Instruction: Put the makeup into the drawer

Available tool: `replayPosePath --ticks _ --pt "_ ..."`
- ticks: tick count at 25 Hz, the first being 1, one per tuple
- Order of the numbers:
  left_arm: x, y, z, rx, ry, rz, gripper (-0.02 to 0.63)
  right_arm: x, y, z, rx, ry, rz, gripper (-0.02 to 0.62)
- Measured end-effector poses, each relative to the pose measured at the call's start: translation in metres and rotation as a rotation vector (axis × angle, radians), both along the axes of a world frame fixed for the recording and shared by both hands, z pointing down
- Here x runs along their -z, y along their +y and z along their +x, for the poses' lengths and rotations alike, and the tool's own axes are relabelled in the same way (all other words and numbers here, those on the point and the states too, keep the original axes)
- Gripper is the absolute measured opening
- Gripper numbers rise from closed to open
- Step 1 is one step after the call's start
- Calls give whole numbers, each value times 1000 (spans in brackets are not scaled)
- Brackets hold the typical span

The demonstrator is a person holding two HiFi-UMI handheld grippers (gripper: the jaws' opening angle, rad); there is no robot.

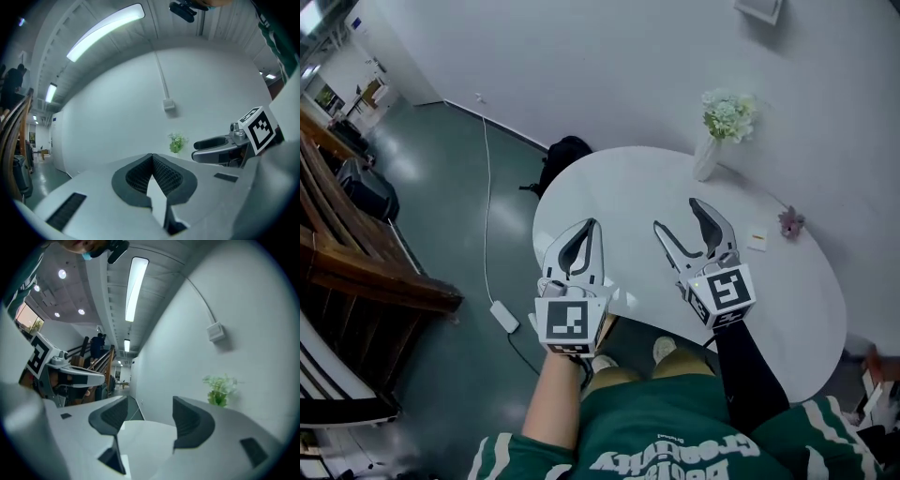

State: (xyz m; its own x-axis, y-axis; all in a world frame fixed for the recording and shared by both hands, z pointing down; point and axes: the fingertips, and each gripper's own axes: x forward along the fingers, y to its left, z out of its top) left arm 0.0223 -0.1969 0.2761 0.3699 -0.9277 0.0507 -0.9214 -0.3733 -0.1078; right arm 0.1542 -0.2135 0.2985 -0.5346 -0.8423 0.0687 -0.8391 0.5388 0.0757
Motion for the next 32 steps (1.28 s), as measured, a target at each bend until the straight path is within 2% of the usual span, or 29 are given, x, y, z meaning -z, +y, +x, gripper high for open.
replayPosePath --ticks 10,17,21,25,28,32 --pt "1 -11 153 -185 19 -12 0 0 12 148 -163 13 -22 307" --pt "-11 -8 244 -316 24 -28 0 -13 28 233 -270 21 -49 307" --pt "-20 -8 275 -353 30 -44 0 -22 34 263 -308 15 -73 308" --pt "-23 -8 298 -388 39 -54 0 -39 34 275 -317 5 -121 316" --pt "-27 -8 306 -405 32 -60 0 -55 29 276 -297 16 -165 335" --pt "-36 -11 310 -409 23 -81 0 -95 17 280 -240 71 -286 380"
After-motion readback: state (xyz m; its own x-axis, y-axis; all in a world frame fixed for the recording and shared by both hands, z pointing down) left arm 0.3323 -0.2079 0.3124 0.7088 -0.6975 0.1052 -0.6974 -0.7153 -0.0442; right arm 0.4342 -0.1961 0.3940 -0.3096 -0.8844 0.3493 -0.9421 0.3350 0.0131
